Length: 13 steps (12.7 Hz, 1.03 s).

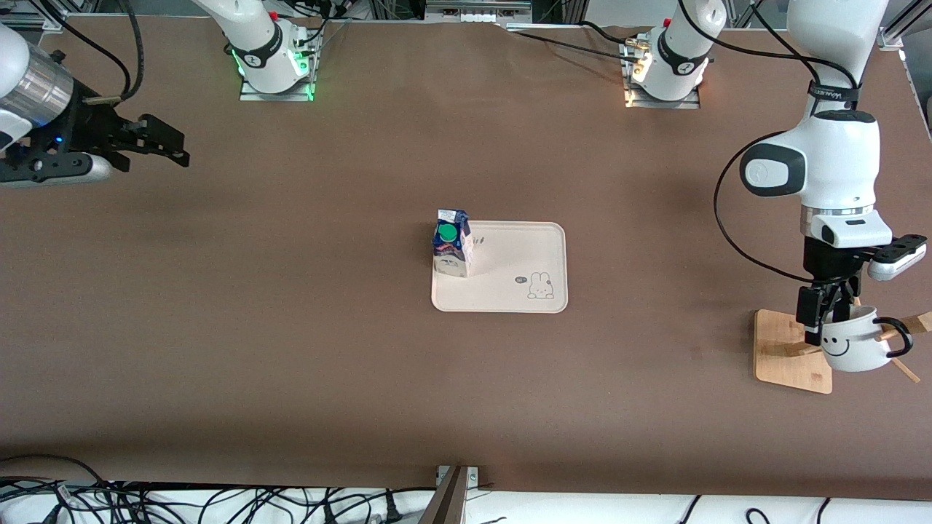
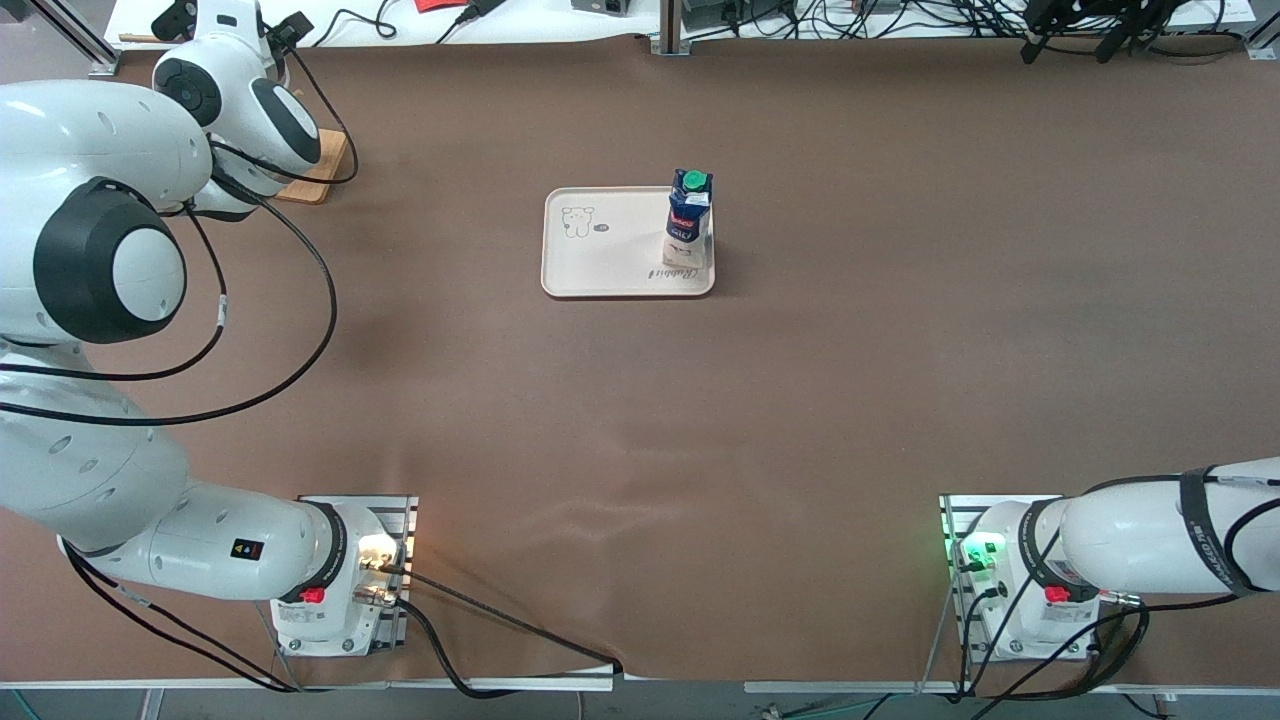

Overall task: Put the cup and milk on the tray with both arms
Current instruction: 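Lower the left gripper to the white mug rim on the stand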

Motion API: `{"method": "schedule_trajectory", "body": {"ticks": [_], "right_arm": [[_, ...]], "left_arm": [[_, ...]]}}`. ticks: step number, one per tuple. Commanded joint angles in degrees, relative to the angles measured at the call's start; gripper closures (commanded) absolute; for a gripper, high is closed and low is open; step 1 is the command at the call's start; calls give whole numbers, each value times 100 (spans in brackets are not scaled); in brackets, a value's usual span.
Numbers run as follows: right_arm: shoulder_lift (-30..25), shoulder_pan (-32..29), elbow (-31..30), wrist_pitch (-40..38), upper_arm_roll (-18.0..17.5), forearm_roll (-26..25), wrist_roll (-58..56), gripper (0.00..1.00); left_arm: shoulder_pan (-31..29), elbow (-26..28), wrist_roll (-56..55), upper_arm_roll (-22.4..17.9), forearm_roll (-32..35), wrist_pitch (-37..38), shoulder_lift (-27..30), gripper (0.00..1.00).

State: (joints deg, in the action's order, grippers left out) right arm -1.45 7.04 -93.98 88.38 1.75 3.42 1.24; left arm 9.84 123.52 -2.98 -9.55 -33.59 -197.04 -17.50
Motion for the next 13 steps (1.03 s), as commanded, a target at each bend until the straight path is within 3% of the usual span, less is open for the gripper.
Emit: {"method": "schedule_trajectory", "body": {"ticks": [1,6,13], "right_arm": [[-127,-124,-103,65,-184,-184,-115,0],[-31,-97,20,100,-184,-193,-18,0],[136,-53,257,21,-210,-343,-45,0]], "left_arm": [[88,-205,35,-12,-148,-54,-69,0],[88,-451,123,-21,-77,-28,-148,0],[88,-399,-167,-12,-235,-28,-174,0]]}}
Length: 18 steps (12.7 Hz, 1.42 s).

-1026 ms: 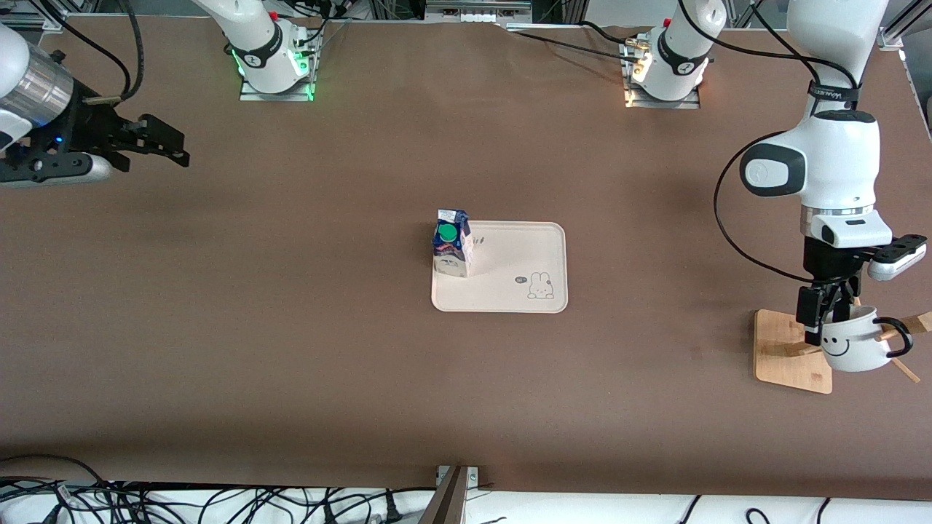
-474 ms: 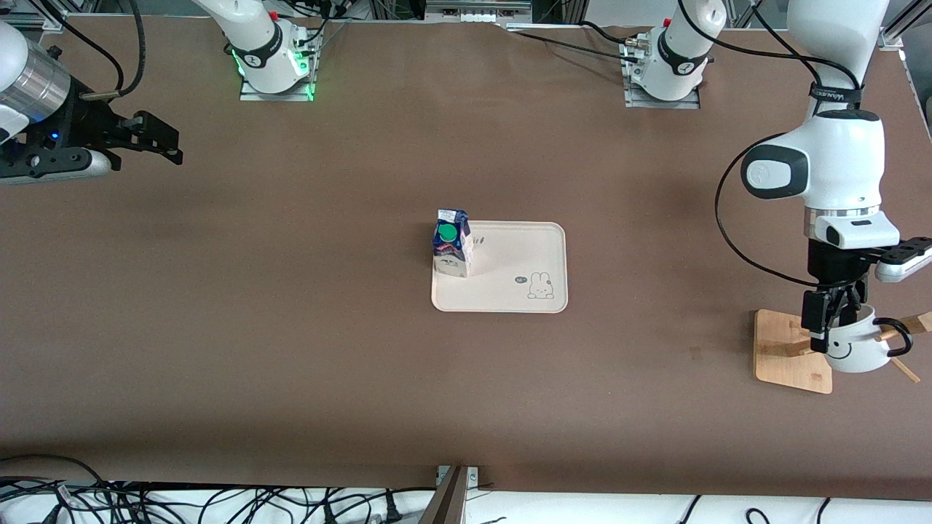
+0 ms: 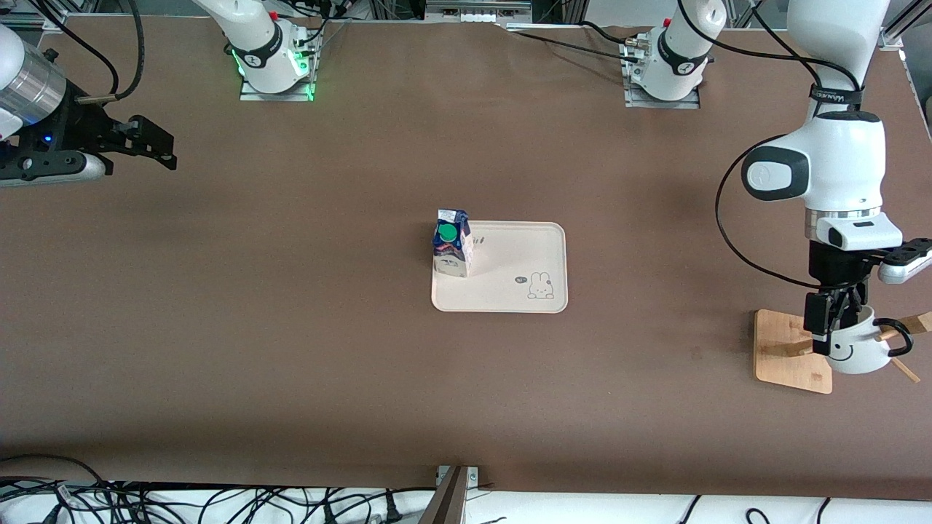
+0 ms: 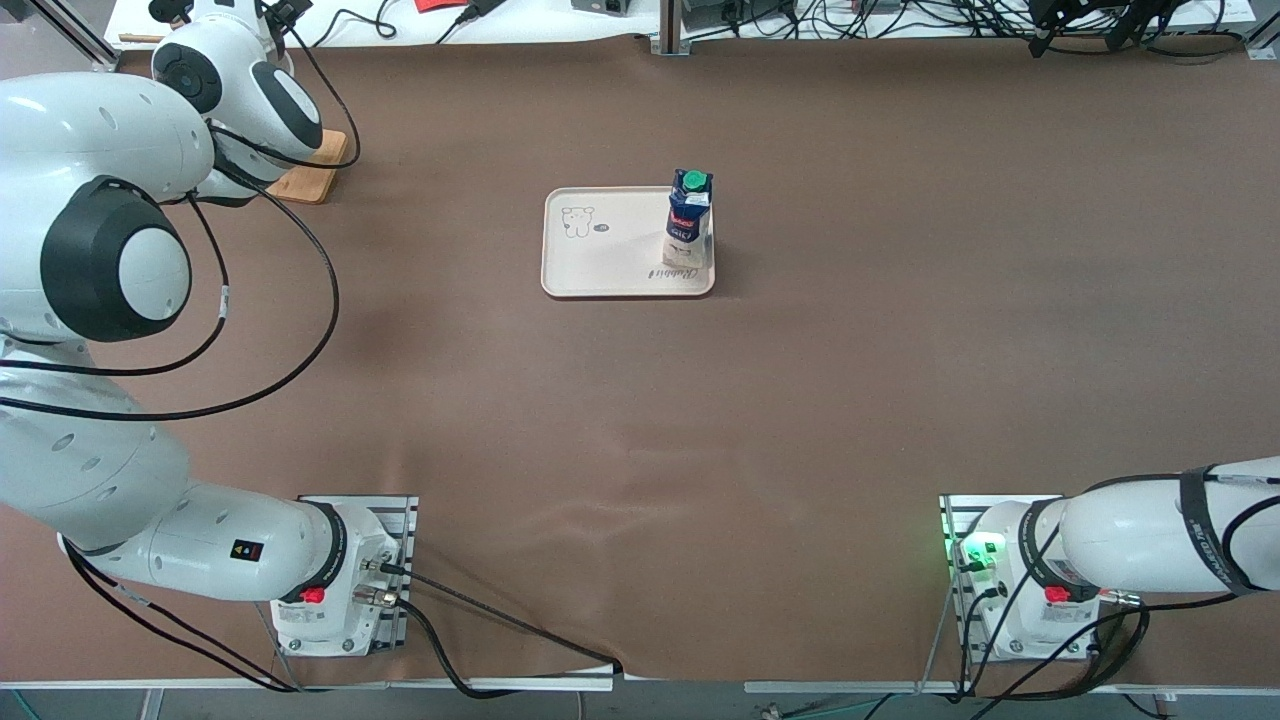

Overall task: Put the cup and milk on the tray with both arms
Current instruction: 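Lower the left gripper to the white mug rim on the stand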

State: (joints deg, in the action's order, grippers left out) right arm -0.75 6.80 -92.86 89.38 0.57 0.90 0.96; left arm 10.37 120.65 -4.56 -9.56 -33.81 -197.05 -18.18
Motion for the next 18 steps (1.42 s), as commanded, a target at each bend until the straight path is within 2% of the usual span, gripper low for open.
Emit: {"method": "schedule_trajectory", "body": {"ticks": [1,7,8,9,10,11,12,18], "right_arm": [[66,14,145,-61,-92,-90,0,0],[136,-12,163,9,-66,-82,9,0],[171,-21,163,35,-57,-64,9,0],[172,-21,163,61,-57,-64,9,0],[172,-21,163,62,-57,-64,9,0],[172,-21,163,79,-57,-55,9,0],[172,-21,163,79,-57,-55,9,0],[180,-21,163,97,-57,-55,9,0]], "left_arm": [[26,-129,-10,-19,-240,-36,-159,0],[-26,-156,-2,-19,-451,-44,-169,0],[-26,-156,-2,-19,-442,-53,-177,15],[-26,-156,7,-19,-433,-62,-186,46],[-26,-138,16,-19,-433,-62,-177,71],[-18,-147,16,-19,-442,-71,-177,89],[-18,-147,16,-19,-459,-71,-177,100],[-18,-147,16,-19,-460,-71,-186,100]]}}
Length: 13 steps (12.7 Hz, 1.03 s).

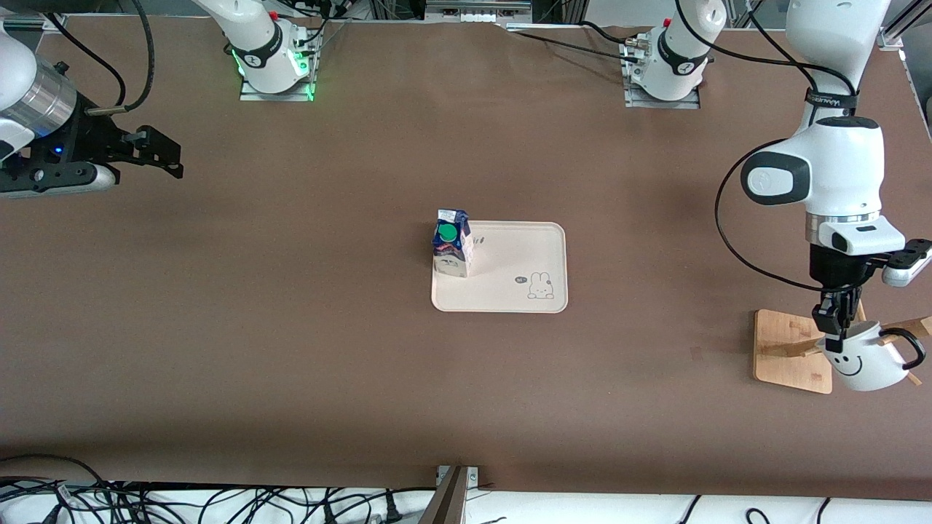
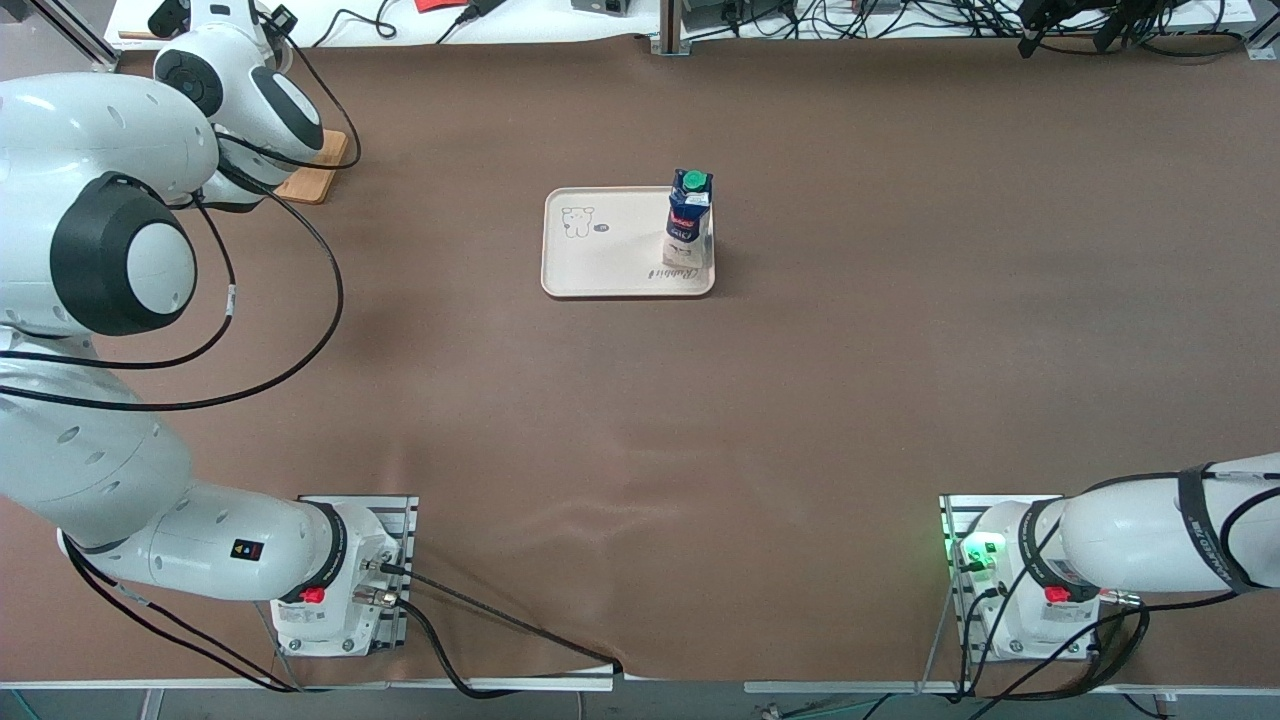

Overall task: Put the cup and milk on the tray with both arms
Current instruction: 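Lower the left gripper to the white mug rim on the stand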

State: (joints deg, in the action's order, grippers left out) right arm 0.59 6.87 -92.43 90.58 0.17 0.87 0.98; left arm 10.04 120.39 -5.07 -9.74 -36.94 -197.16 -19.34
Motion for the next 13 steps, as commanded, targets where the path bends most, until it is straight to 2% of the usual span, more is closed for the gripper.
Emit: {"method": "schedule_trajectory", "body": {"ticks": [1,4,7,10,13], "right_arm": [[46,-28,128,3,-17,-52,8,0],[46,-28,128,21,-17,-52,8,0],[46,-28,128,21,-17,-52,8,0],[46,-28,128,21,-17,-52,8,0],[46,-28,128,21,-17,-43,8,0]], "left_arm": [[25,-112,68,7,-155,-60,-70,100],[60,-33,15,60,-277,-51,-17,100],[104,2,33,367,-874,-42,158,100],[218,283,68,376,-929,2,553,100],[297,371,68,385,-937,2,721,100]]}}
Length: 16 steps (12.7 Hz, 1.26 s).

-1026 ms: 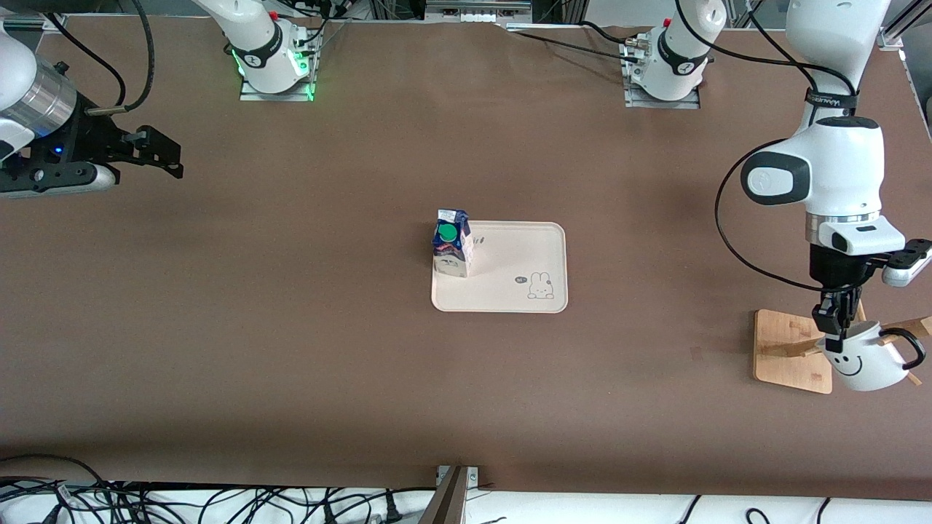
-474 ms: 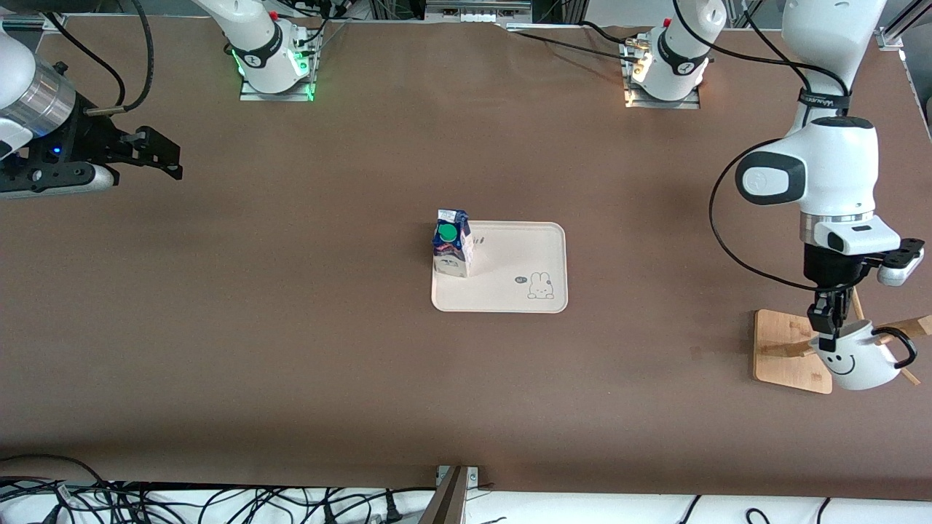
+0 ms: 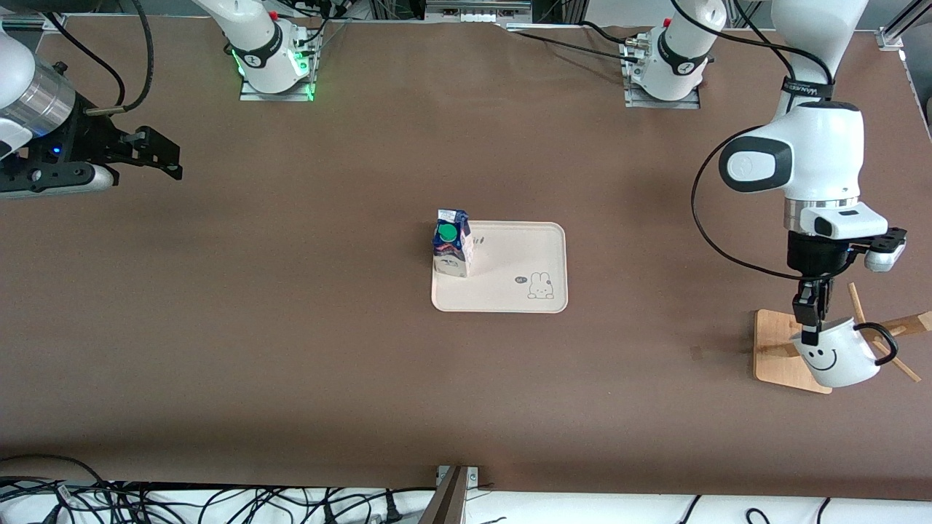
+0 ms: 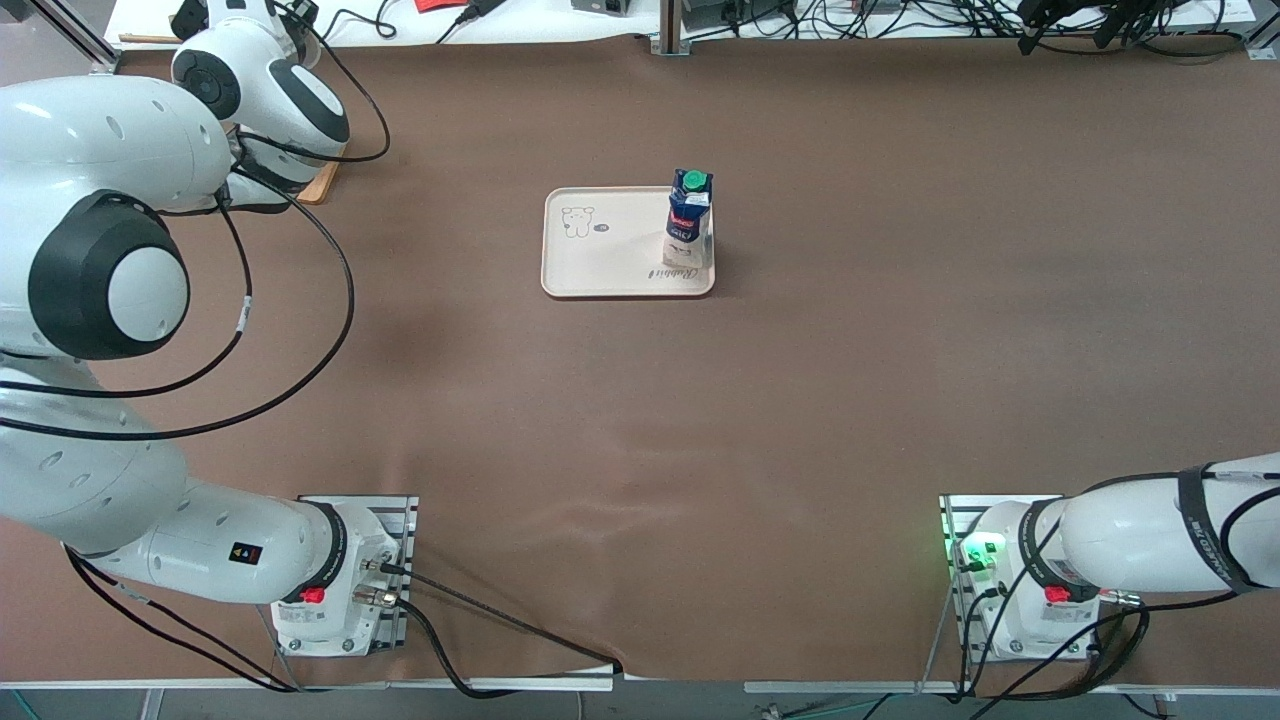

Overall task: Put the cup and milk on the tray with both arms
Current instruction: 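Lower the left gripper to the white mug rim on the stand, then grasp the mug rim and lift it off the stand with the left gripper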

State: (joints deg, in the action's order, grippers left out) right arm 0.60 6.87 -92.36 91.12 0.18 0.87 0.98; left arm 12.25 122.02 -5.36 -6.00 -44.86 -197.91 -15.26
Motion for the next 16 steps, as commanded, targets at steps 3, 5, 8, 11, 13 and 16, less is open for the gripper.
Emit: {"method": "schedule_trajectory", "body": {"ticks": [3,5,8,11,13,16], "right_arm": [[45,-28,122,-33,-18,-43,7,0],[45,-19,122,-33,-18,-43,7,0],[45,-28,122,-33,-18,-43,7,0],[45,-36,122,-33,-18,-43,7,0],[45,-36,122,-33,-18,-43,7,0],[45,-45,122,-24,-18,-43,7,0]], "left_arm": [[85,270,341,64,-146,95,480,100],[76,349,483,73,-137,243,629,100],[76,682,861,370,-146,420,919,100],[85,1279,826,810,-164,508,1025,100],[76,1430,897,908,-155,822,1051,100],[32,1439,1028,917,-138,1850,1332,100]]}}
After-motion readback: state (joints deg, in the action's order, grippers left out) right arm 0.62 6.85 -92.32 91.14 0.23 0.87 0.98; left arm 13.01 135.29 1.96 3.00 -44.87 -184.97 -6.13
